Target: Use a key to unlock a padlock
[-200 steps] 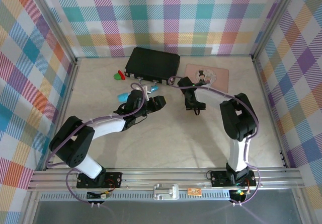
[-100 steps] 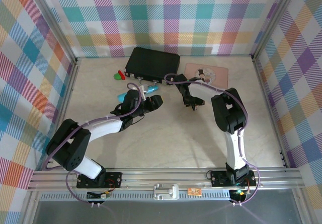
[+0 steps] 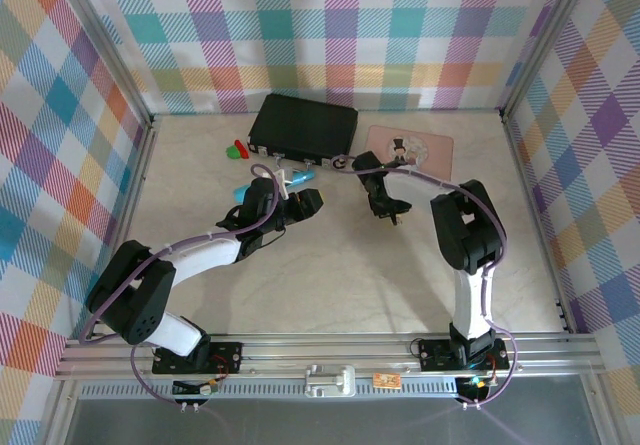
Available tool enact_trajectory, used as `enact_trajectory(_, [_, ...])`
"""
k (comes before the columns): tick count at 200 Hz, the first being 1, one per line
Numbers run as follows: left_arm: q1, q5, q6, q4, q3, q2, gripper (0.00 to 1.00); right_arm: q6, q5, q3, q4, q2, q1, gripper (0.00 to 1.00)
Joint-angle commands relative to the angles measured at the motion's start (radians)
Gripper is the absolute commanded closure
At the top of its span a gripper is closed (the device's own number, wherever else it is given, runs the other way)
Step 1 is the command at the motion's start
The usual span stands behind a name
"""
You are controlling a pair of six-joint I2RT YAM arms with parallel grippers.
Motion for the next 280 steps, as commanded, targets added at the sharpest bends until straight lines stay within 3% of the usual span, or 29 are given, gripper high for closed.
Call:
enact_trajectory(1, [0.017, -0.006, 0.014, -0.006, 0.013, -0.013, 0.48, -0.189, -0.075, -0.047, 0.086, -0.056, 0.003, 0.82])
enact_trajectory(53, [0.017, 0.015, 0.019, -0.029, 0.062, 0.01, 0.48, -0.488, -0.136, -0.09, 0.222, -0.061, -0.005, 0.84])
enact_trajectory(61, [0.017, 0.014, 0.021, -0.032, 0.064, 0.009, 0.48, -0.543, -0.146, -0.097, 0.243, -0.063, -0.006, 0.89])
enact_trajectory(91, [0.017, 0.007, 0.021, -0.034, 0.054, 0.0, 0.48, -0.662, -0.14, -0.116, 0.321, -0.078, -0.006, 0.91])
enact_trajectory(128, [0.017, 0.013, 0.009, 0.011, 0.033, 0.029, 0.48, -0.731, -0.167, -0.125, 0.414, -0.096, -0.006, 0.92])
enact_trajectory(168, [0.017, 0.077, -0.129, 0.238, 0.038, 0.18, 0.51, -0.789, -0.26, -0.201, 0.564, -0.135, -0.02, 0.95])
enact_trajectory(191, [0.016, 0.039, -0.193, 0.356, 0.023, 0.235, 0.52, -0.821, -0.313, -0.239, 0.652, -0.145, -0.046, 0.96])
enact_trajectory(234, [0.012, 0.022, -0.241, 0.43, 0.02, 0.289, 0.52, -0.852, -0.483, -0.353, 0.822, -0.225, -0.101, 0.98])
enact_trajectory(280, [-0.052, 0.004, -0.261, 0.51, 0.106, 0.42, 0.53, -0.853, -0.604, -0.434, 0.896, -0.273, -0.13, 0.99])
